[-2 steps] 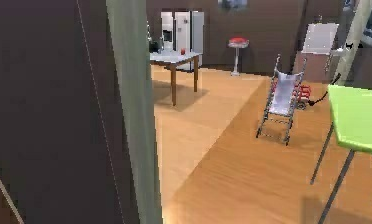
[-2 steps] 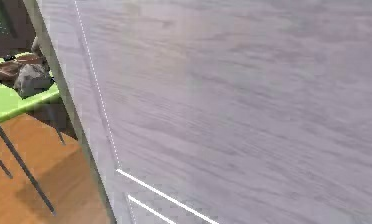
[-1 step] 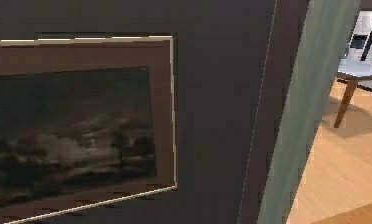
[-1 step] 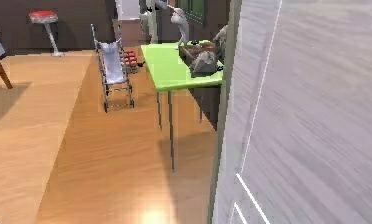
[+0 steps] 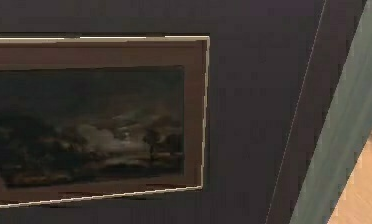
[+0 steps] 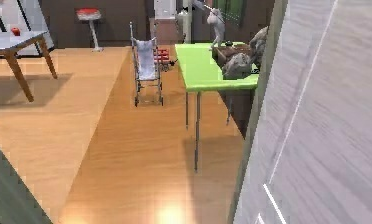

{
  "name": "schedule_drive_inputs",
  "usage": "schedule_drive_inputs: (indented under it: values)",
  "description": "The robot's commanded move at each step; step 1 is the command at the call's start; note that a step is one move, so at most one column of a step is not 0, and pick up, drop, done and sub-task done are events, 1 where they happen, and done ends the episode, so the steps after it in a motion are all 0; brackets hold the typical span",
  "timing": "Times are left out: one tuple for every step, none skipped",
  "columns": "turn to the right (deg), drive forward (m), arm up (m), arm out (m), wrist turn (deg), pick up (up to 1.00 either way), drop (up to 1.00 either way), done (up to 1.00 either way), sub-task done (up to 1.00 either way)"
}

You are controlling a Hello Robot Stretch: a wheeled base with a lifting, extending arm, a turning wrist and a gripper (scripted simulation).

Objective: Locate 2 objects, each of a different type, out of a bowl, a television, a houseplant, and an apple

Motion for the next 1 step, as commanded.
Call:
schedule_drive_inputs:
  values:
    - [0.0, 0.05, 0.0, 0.0, 0.0, 0.0, 0.0, 0.0, 0.0]
